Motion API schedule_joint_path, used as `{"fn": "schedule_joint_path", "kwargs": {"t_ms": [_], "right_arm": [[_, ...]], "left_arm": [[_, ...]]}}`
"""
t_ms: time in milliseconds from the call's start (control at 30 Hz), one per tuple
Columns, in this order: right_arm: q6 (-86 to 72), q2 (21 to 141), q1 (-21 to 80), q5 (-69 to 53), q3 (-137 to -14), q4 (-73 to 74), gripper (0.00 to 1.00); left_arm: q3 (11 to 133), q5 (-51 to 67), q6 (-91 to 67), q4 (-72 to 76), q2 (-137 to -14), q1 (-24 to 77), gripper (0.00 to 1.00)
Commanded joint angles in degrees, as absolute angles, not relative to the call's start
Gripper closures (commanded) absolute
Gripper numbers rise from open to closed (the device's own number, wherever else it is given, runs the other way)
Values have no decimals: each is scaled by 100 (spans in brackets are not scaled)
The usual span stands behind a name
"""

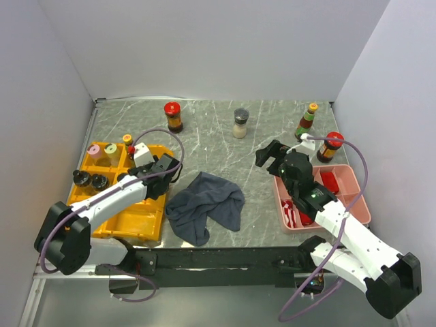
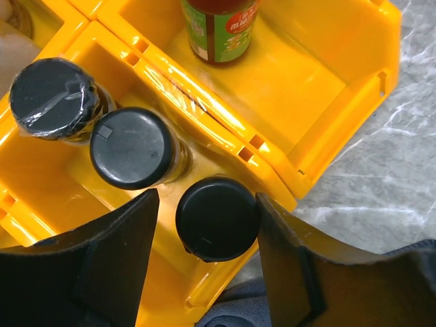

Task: Organize the condiment bottles
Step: Place the bottle in the storage box, then move the bottle to the center of the board.

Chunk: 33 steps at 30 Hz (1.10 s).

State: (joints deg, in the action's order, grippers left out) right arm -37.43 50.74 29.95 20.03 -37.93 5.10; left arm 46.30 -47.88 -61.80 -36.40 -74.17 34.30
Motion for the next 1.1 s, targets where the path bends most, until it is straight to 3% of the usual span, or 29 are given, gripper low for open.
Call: {"fn": "schedule_joint_path", "kwargs": {"t_ms": [0, 233, 433, 567, 700, 1067], "right_arm": [[-3683, 5124, 2971, 2030, -4008, 264, 0], [-3665, 5247, 2962, 1943, -4034, 264, 0], [-3656, 5545, 2962, 1872, -4218, 448, 0], [-3797, 5862, 2971, 2380, -4526, 869, 0], [-3578, 6134, 2971, 2469, -4904, 1116, 0], [-3287, 7188, 1857, 4235, -6247, 2109, 0]], "left_arm": [[4860, -4940, -6302, -3762, -7444, 3410, 35], [5150, -4747, -6126, -3893, -7085, 3419, 22], [5247, -4141, -5477, -3264, -6549, 3419, 1], [5203, -3368, -4714, -2307, -6250, 3428, 1], [4958, -1842, -3869, -1048, -6126, 3428, 1], [4202, -624, -3437, 668, -6364, 3524, 0]]}}
